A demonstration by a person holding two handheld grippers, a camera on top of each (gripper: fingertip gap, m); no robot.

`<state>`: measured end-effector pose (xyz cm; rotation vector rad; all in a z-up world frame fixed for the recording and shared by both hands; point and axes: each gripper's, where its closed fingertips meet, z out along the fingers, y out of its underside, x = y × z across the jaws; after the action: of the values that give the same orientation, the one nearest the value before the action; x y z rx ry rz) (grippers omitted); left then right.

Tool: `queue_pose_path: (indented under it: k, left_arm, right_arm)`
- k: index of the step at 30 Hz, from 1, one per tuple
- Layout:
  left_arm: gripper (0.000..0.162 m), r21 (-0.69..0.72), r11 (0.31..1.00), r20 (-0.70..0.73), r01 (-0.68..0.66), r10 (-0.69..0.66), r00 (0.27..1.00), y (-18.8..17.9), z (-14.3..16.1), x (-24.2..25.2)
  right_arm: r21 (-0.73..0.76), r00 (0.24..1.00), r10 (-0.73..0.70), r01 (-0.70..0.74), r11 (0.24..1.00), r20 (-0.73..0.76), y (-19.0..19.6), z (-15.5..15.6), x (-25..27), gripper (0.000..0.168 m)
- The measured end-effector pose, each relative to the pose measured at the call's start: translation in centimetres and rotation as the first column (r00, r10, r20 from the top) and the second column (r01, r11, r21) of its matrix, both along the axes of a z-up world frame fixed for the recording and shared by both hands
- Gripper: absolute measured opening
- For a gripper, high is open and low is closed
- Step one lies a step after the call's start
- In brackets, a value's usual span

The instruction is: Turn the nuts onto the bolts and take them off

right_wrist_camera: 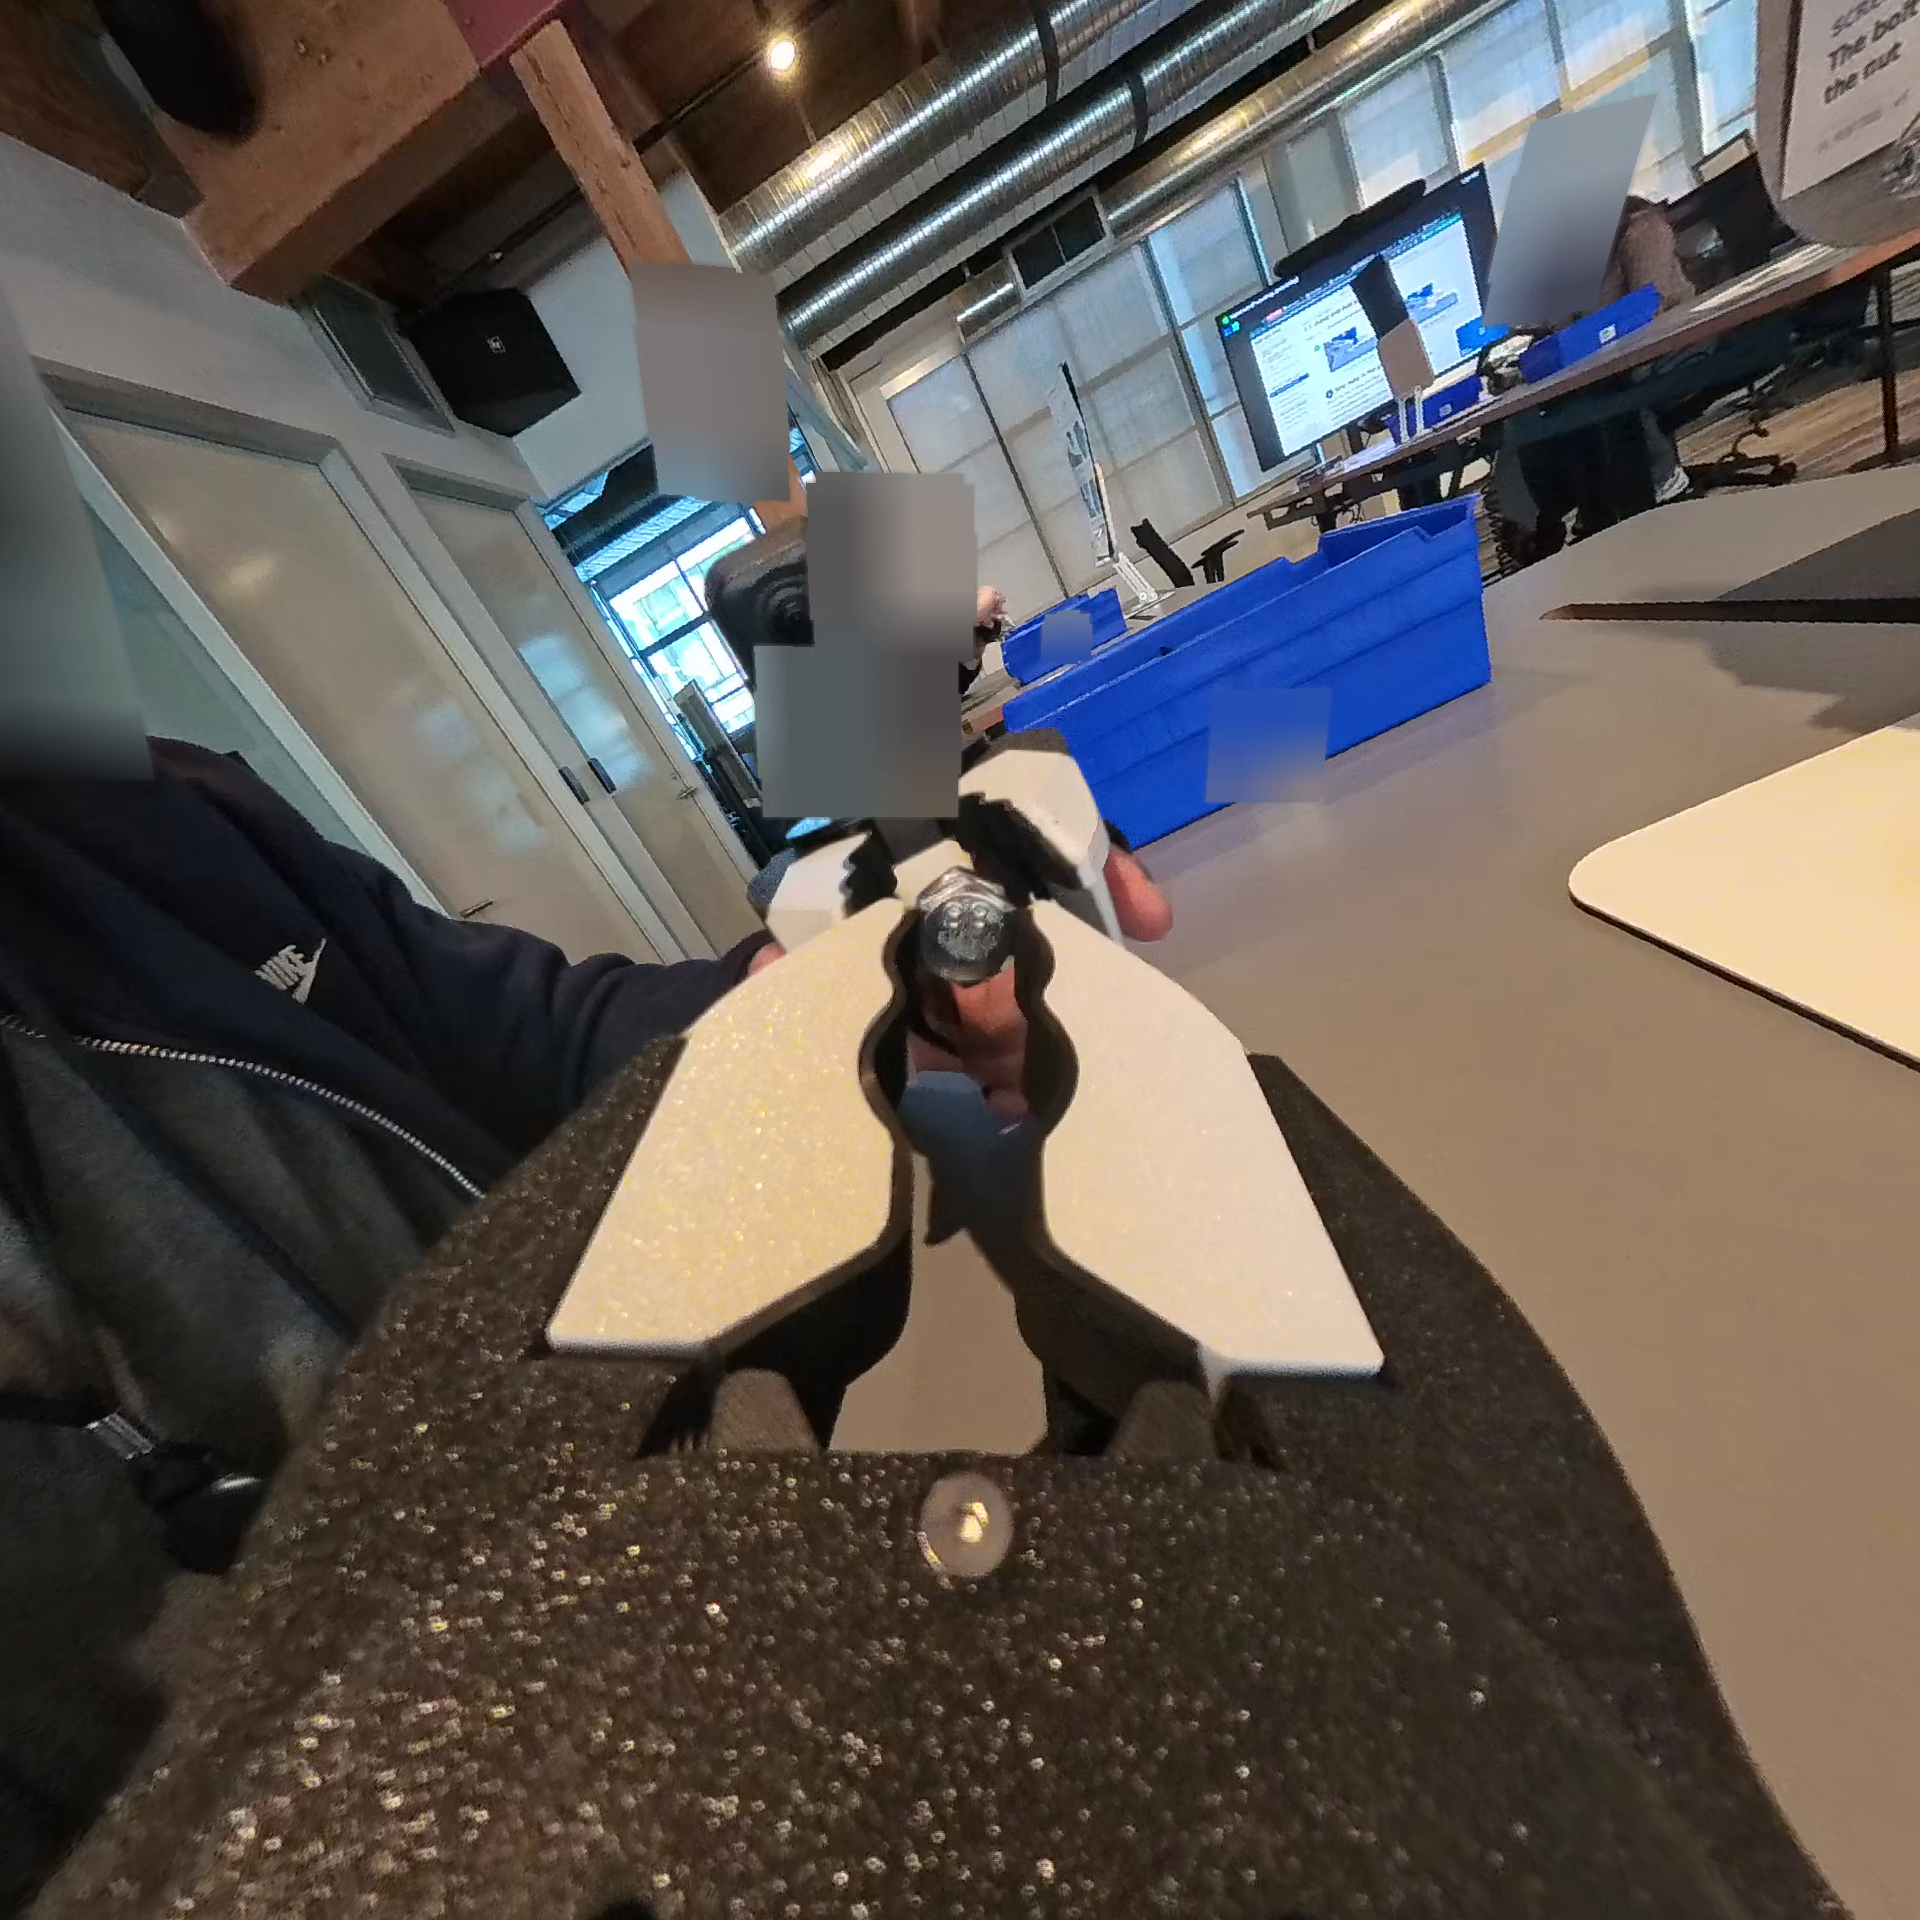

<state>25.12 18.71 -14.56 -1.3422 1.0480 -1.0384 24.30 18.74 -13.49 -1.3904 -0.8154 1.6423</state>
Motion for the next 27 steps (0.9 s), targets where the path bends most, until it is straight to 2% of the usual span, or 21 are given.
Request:
queue_pose_path:
  k: [11, 19, 27]
  left_arm:
    - [0.042, -0.017, 1.000, 0.046, -0.014, 0.015, 0.999, 0.2, 0.7, -0.5]
    - [0.042, -0.197, 0.979, 0.142, 0.052, -0.024, 0.990, 0.6, 1.2, -1.2]
    - [0.042, -0.122, 0.992, 0.109, 0.035, -0.022, 0.994, 0.4, 1.0, -1.0]
  right_arm:
    - [0.065, 0.999, -0.038, 0.039, 0.997, -0.008, 0.2, 0.3, 0.4, 0.017]
    - [0.088, 0.998, -0.055, 0.057, 0.995, -0.024, 0.2, 0.7, 0.7, 0.016]
    - [0.083, 0.998, -0.052, 0.054, 0.995, -0.024, 0.2, 0.5, 0.7, 0.017]
